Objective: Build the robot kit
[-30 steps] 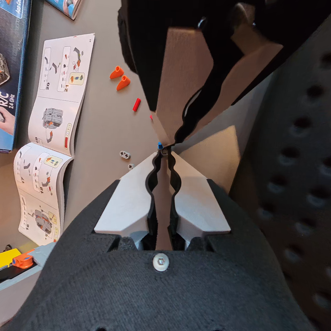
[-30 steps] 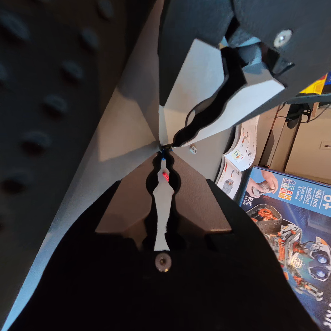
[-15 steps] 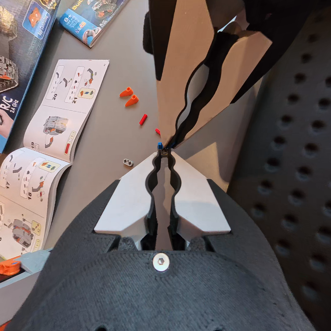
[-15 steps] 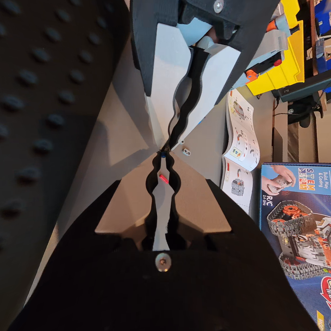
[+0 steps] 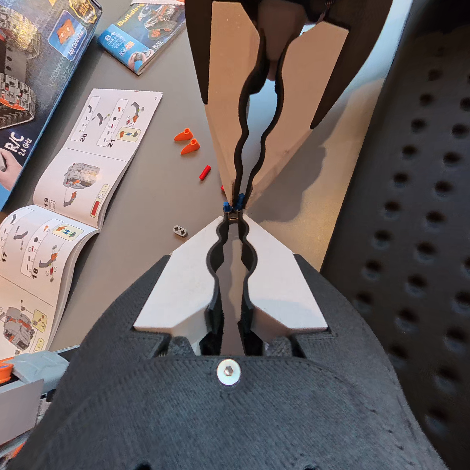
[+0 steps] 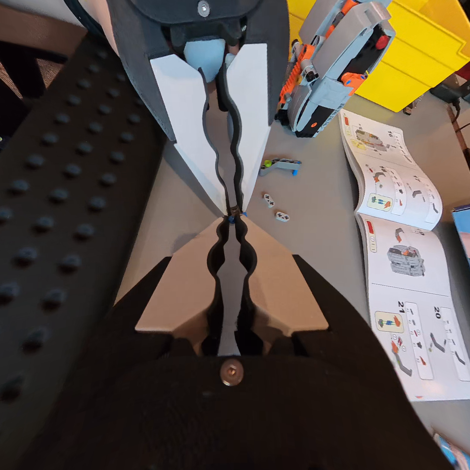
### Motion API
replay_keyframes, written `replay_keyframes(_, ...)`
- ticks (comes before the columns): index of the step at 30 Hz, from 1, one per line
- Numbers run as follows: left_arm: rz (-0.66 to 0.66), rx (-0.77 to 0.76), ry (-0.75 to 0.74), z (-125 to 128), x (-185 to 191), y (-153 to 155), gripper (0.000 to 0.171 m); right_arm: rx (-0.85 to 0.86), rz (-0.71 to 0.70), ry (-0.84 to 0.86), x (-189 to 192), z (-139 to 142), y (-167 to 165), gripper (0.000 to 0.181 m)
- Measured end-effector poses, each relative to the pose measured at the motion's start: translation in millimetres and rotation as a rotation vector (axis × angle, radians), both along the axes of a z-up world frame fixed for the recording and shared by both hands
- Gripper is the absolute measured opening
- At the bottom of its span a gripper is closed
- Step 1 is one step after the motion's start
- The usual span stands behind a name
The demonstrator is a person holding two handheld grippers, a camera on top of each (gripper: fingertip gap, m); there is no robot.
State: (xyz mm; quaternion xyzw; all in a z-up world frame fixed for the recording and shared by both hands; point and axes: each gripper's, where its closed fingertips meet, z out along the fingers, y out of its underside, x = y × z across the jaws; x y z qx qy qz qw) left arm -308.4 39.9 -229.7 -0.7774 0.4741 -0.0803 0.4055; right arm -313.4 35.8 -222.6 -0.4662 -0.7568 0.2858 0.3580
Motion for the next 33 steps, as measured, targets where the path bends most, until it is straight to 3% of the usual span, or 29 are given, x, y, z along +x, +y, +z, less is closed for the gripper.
replay_keyframes(10,-0.016,-0.028,0.075,-19.9,2.0,-7.4,0.006,-0.037,0.035,-0.094,2.3,-23.8,-6.5,0.005)
replay_keyframes(24,-0.039,0.039,0.134,-20.9,3.2,-8.3,0.006,-0.039,0.065,-0.145,2.8,-24.3,-6.8,0.005)
replay_keyframes(33,-0.009,0.044,0.119,-22.1,0.0,-4.6,0.006,0.012,0.023,-0.078,0.2,-22.8,-3.2,0.005)
